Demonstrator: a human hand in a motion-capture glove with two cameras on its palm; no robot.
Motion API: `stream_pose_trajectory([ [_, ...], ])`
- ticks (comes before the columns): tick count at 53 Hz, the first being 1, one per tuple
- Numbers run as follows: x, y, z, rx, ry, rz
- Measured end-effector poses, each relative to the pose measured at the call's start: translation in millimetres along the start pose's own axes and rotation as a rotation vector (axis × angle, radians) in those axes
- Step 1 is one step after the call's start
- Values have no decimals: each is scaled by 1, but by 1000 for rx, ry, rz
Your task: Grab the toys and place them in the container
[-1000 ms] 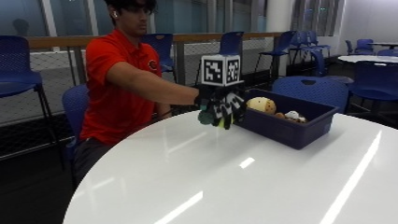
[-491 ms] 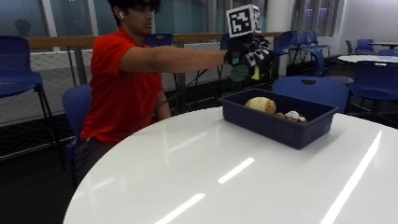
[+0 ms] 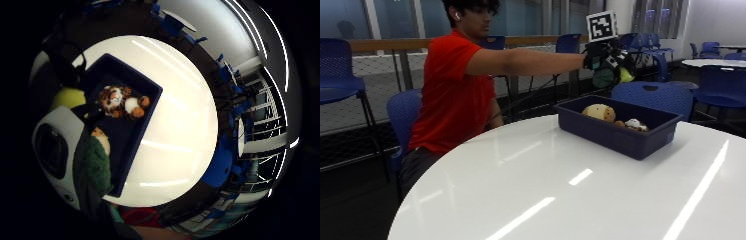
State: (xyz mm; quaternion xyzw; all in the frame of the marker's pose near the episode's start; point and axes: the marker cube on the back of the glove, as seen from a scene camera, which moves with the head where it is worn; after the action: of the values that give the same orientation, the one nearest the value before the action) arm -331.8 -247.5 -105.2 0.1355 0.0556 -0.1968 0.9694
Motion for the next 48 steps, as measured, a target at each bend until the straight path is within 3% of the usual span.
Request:
stream_pose_trajectory([
  [4, 1, 0, 13, -119, 59, 109],
  [9, 6, 13, 26, -252, 104, -26],
  [13, 10, 20, 30, -291, 87, -46],
  [26, 65, 59, 42, -260, 165, 66],
  [48, 153, 159, 79, -325, 52, 252],
])
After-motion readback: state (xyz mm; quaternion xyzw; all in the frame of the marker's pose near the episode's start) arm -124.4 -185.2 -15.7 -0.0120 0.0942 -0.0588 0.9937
